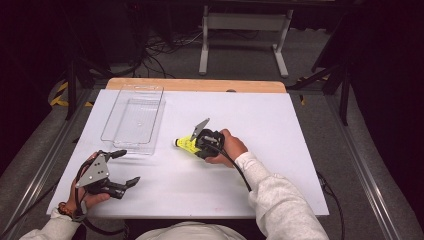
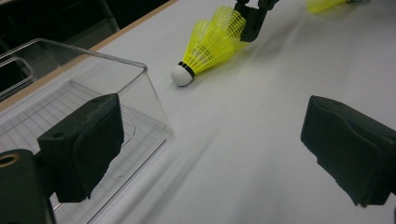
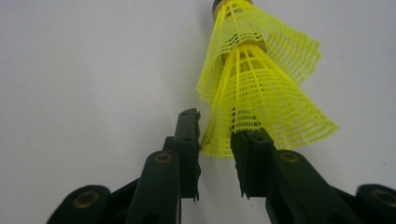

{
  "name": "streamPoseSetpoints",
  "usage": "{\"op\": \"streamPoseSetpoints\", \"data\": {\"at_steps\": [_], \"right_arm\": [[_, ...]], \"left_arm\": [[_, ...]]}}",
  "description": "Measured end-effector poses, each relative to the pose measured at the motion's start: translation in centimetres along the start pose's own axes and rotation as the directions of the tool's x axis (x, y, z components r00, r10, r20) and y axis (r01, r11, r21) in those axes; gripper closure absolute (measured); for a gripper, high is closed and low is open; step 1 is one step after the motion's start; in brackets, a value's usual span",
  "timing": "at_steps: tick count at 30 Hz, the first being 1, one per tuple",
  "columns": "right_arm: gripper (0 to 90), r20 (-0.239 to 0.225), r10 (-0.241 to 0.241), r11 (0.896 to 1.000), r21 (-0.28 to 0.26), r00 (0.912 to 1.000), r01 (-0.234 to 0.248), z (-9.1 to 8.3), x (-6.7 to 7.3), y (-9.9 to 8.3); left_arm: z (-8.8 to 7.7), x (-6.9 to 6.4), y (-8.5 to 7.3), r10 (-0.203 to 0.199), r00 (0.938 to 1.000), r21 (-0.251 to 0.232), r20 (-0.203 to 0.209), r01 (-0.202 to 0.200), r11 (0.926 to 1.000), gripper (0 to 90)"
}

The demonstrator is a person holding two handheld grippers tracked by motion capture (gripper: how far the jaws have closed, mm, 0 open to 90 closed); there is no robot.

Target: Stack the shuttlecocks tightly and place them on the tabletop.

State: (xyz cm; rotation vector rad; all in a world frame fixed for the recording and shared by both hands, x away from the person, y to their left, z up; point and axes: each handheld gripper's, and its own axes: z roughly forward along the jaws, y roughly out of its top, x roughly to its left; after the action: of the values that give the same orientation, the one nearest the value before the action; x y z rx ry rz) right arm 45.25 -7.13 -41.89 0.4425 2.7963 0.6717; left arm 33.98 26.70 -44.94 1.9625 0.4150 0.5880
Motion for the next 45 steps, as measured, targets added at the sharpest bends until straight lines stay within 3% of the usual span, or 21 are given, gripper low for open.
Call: {"op": "streamPoseSetpoints", "data": {"at_steps": [9,19,26,33,45], "right_arm": [[61.3,0.051,0.011,0.999,-0.045,0.9986,-0.009,-1.8,-0.3,-0.4],[55.1,0.056,0.015,0.996,-0.086,0.9983,-0.01,-2.8,0.0,-0.5],[51.2,0.069,0.04,0.99,-0.138,0.9968,-0.031,-4.5,0.0,-1.1],[46.0,0.086,0.091,0.982,-0.176,0.9921,-0.075,-6.5,-0.1,-3.2],[32.5,0.126,0.166,0.973,-0.185,0.978,-0.142,-8.3,0.1,-6.4]], "left_arm": [[0.0,0.0,0.0,0.002,1.0,0.003,0.001,-0.002,1.0,7.2],[-0.1,0.0,0.1,0.005,1.0,0.001,-0.004,-0.005,1.0,7.2],[-0.1,0.0,0.1,0.006,1.0,0.002,-0.003,-0.006,1.0,7.2],[0.0,-0.1,0.1,0.002,1.0,0.005,-0.002,-0.002,1.0,7.2],[0.0,0.0,0.1,0.0,1.0,0.006,-0.002,0.0,1.0,7.2]]}}
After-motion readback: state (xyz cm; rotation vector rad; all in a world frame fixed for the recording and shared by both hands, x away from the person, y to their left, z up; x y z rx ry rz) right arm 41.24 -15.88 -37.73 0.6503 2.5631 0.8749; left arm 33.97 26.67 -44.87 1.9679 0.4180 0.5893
